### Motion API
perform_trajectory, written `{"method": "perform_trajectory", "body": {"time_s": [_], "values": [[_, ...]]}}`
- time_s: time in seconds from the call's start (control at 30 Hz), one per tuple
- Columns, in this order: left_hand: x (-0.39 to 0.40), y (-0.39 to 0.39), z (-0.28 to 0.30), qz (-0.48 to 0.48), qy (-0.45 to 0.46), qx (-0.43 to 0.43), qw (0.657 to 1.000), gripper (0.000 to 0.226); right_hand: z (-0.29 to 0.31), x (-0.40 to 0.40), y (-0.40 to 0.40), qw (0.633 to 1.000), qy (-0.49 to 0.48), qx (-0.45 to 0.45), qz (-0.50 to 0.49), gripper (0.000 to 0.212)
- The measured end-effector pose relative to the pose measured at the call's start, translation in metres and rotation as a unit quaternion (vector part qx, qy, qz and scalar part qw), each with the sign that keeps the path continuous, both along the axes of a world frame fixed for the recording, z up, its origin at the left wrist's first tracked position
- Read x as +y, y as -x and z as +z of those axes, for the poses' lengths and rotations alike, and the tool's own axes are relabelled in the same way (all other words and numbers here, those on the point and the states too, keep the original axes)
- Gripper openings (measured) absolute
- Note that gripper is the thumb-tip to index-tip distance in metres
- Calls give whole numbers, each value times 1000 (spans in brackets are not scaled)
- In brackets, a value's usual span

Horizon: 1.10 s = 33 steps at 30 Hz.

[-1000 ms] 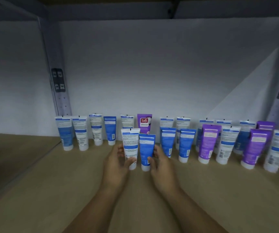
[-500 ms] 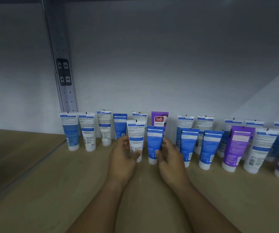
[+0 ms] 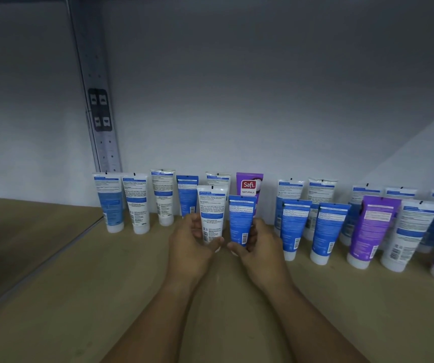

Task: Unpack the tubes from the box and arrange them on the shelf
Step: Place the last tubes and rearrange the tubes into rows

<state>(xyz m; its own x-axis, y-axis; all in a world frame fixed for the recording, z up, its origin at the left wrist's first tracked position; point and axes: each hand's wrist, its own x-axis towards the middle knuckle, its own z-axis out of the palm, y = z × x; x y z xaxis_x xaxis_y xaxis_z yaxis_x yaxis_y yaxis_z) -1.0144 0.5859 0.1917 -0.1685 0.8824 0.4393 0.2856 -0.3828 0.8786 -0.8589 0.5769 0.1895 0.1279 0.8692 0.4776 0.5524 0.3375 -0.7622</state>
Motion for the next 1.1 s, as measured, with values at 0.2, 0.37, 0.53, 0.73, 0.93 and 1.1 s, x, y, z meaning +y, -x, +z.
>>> {"method": "perform_trajectory", "body": {"time_s": [0.2, 0.37, 0.53, 0.73, 0.93, 1.1], "values": [[-2, 0, 0, -11, 3, 11, 1000, 58, 0, -5, -2, 999, 14, -2, 31, 59], [-4, -1, 1, -24, 2, 8, 1000, 66, -1, -4, -1, 999, 16, 22, 38, 70], [0, -1, 0, 12, -6, 36, 999, 63, -3, 3, 0, 1000, 3, -3, 5, 66], [-5, 0, 2, 11, 8, 16, 1000, 47, -7, 2, -4, 1000, 15, -12, 20, 66], [-5, 0, 2, 0, 12, 0, 1000, 52, -5, 0, -4, 999, 24, -2, 28, 74], [-4, -1, 4, 16, 5, -2, 1000, 49, -4, 3, 0, 1000, -14, -13, -19, 59]]}}
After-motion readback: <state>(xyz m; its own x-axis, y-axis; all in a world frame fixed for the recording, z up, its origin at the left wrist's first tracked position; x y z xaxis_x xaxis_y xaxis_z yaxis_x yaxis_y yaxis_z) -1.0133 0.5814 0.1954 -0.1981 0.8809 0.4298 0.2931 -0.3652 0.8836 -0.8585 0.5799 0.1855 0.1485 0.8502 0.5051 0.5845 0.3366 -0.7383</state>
